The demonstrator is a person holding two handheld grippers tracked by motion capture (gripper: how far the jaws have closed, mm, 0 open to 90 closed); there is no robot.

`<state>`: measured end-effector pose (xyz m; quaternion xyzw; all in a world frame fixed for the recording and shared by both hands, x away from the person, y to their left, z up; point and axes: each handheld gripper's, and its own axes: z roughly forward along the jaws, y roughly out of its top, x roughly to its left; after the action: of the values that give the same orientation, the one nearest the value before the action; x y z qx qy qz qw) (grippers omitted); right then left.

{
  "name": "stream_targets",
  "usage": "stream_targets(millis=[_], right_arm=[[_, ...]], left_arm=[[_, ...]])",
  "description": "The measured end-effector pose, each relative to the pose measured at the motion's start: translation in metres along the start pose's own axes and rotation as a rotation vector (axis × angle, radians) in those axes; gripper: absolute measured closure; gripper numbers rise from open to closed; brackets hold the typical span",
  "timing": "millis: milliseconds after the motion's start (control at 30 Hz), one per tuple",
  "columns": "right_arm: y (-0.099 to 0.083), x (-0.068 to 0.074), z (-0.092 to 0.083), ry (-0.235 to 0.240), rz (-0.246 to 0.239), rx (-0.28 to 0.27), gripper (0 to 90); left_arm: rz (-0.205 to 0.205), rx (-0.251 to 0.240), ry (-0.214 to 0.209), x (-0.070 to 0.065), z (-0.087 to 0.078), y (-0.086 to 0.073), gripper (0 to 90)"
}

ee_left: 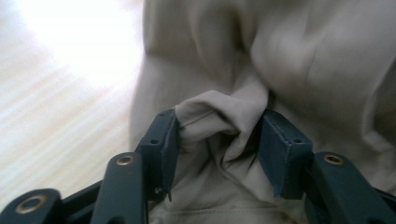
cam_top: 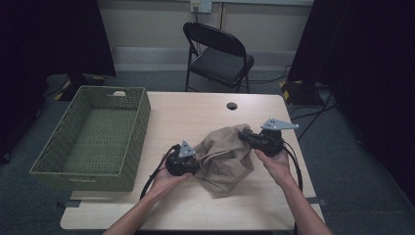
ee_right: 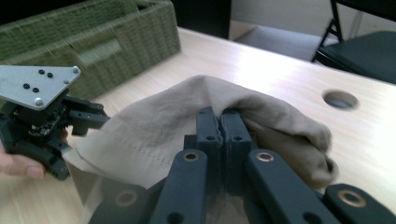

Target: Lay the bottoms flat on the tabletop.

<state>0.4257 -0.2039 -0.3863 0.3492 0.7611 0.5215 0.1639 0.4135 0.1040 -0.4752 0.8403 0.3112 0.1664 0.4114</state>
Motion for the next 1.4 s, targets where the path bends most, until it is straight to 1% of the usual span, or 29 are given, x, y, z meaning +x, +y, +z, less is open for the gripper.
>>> stream_targets(millis=[67, 100, 133, 167, 200, 233, 267, 300, 333, 367, 433, 467, 533, 600, 667, 700, 733, 767, 833, 867, 967, 1000, 1033, 1067, 1133, 1167, 1267, 1333, 1400], right_arm=[[0.008, 0.003, 0.006, -0.001, -0.012, -0.003, 88.1], [0.01, 0.003, 0.008, -0.004, -0.007, -0.007, 88.1], [0.012, 0.002, 0.012, 0.004, 0.011, -0.011, 88.0], [0.013, 0.001, 0.015, -0.002, 0.001, -0.002, 88.0], [0.014, 0.001, 0.018, -0.011, -0.003, 0.004, 87.9], [0.016, 0.001, 0.021, -0.012, 0.004, 0.008, 87.8], [0.017, 0.0, 0.024, -0.01, 0.008, 0.011, 87.7], [0.019, 0.001, 0.027, -0.013, 0.005, 0.011, 87.5], [0.02, 0.002, 0.029, -0.015, 0.002, 0.012, 87.3], [0.021, 0.004, 0.032, -0.014, 0.0, 0.012, 87.1], [0.023, 0.006, 0.037, -0.013, -0.003, 0.017, 86.9], [0.023, 0.007, 0.04, -0.008, -0.004, 0.02, 86.7], [0.024, 0.01, 0.042, -0.015, -0.014, 0.029, 86.5], [0.024, 0.012, 0.042, -0.005, -0.01, 0.026, 86.3], [0.023, 0.015, 0.041, 0.013, -0.011, 0.025, 86.0], [0.023, 0.016, 0.041, 0.017, -0.016, 0.028, 85.4], [0.023, 0.017, 0.04, 0.017, -0.021, 0.024, 84.9], [0.023, 0.018, 0.038, 0.03, -0.018, 0.019, 82.5], [0.022, 0.02, 0.033, 0.044, -0.019, 0.01, 72.0], [0.022, 0.02, 0.029, 0.032, -0.019, 0.012, 63.4], [0.015, 0.016, 0.016, 0.017, -0.008, -0.012, 49.5], [0.01, 0.012, 0.01, -0.001, 0.0, -0.01, 45.0], [0.007, 0.011, 0.005, -0.02, -0.002, -0.017, 41.9], [0.002, 0.007, -0.002, -0.044, 0.009, -0.031, 39.1], [-0.006, 0.001, -0.011, -0.042, 0.037, -0.045, 36.9], [-0.013, -0.003, -0.015, -0.064, 0.043, -0.041, 35.6], [-0.033, -0.01, -0.015, -0.081, 0.055, 0.011, 34.9], [-0.049, -0.014, -0.01, -0.077, 0.074, 0.064, 33.3], [-0.062, -0.016, -0.004, -0.083, 0.077, 0.114, 32.0]], left_arm=[[-0.029, -0.058, 0.004, 0.006, -0.014, 0.007, 44.5], [-0.05, -0.126, 0.027, 0.011, -0.025, 0.011, 44.1], [-0.075, -0.16, 0.027, 0.015, -0.032, 0.015, 40.8], [-0.094, -0.169, 0.015, 0.019, -0.037, 0.018, 38.9], [-0.132, -0.214, -0.014, 0.022, -0.043, 0.022, 36.1], [-0.144, -0.25, -0.035, 0.023, -0.047, 0.025, 33.7], [-0.125, -0.258, -0.038, 0.022, -0.047, 0.029, 32.5], [-0.116, -0.253, -0.062, 0.019, -0.045, 0.031, 28.7], [-0.13, -0.24, -0.101, 0.017, -0.041, 0.033, 24.5], [-0.125, -0.229, -0.132, 0.011, -0.035, 0.034, 22.2], [-0.095, -0.2, -0.163, 0.002, -0.022, 0.037, 16.9], [-0.094, -0.195, -0.186, -0.002, -0.016, 0.038, 15.9], [-0.084, -0.183, -0.194, -0.01, -0.007, 0.041, 15.6], [-0.082, -0.204, -0.236, -0.018, 0.002, 0.044, 15.3], [-0.055, -0.169, -0.202, -0.022, 0.01, 0.046, 18.7], [-0.051, -0.139, -0.186, -0.023, 0.015, 0.048, 23.2], [-0.044, -0.117, -0.175, -0.024, 0.019, 0.051, 41.9], [-0.036, -0.115, -0.18, -0.024, 0.021, 0.051, 59.3], [-0.007, -0.102, -0.142, -0.021, 0.023, 0.053, 83.6], [-0.022, -0.102, -0.139, -0.018, 0.023, 0.053, 89.0], [-0.052, -0.111, -0.11, -0.006, 0.013, 0.051, 89.7], [-0.072, -0.123, -0.106, -0.001, 0.01, 0.051, 89.7], [-0.113, -0.145, -0.115, 0.007, 0.005, 0.049, 89.8], [-0.127, -0.155, -0.105, 0.012, 0.001, 0.048, 89.8], [-0.156, -0.154, -0.081, 0.024, -0.004, 0.044, 89.8], [-0.155, -0.15, -0.068, 0.027, -0.005, 0.043, 89.8], [-0.129, -0.097, -0.015, 0.033, -0.007, 0.036, 89.8], [-0.171, -0.079, -0.022, 0.04, -0.005, 0.028, 89.8], [-0.2, -0.064, 0.002, 0.045, -0.003, 0.02, 89.8]])
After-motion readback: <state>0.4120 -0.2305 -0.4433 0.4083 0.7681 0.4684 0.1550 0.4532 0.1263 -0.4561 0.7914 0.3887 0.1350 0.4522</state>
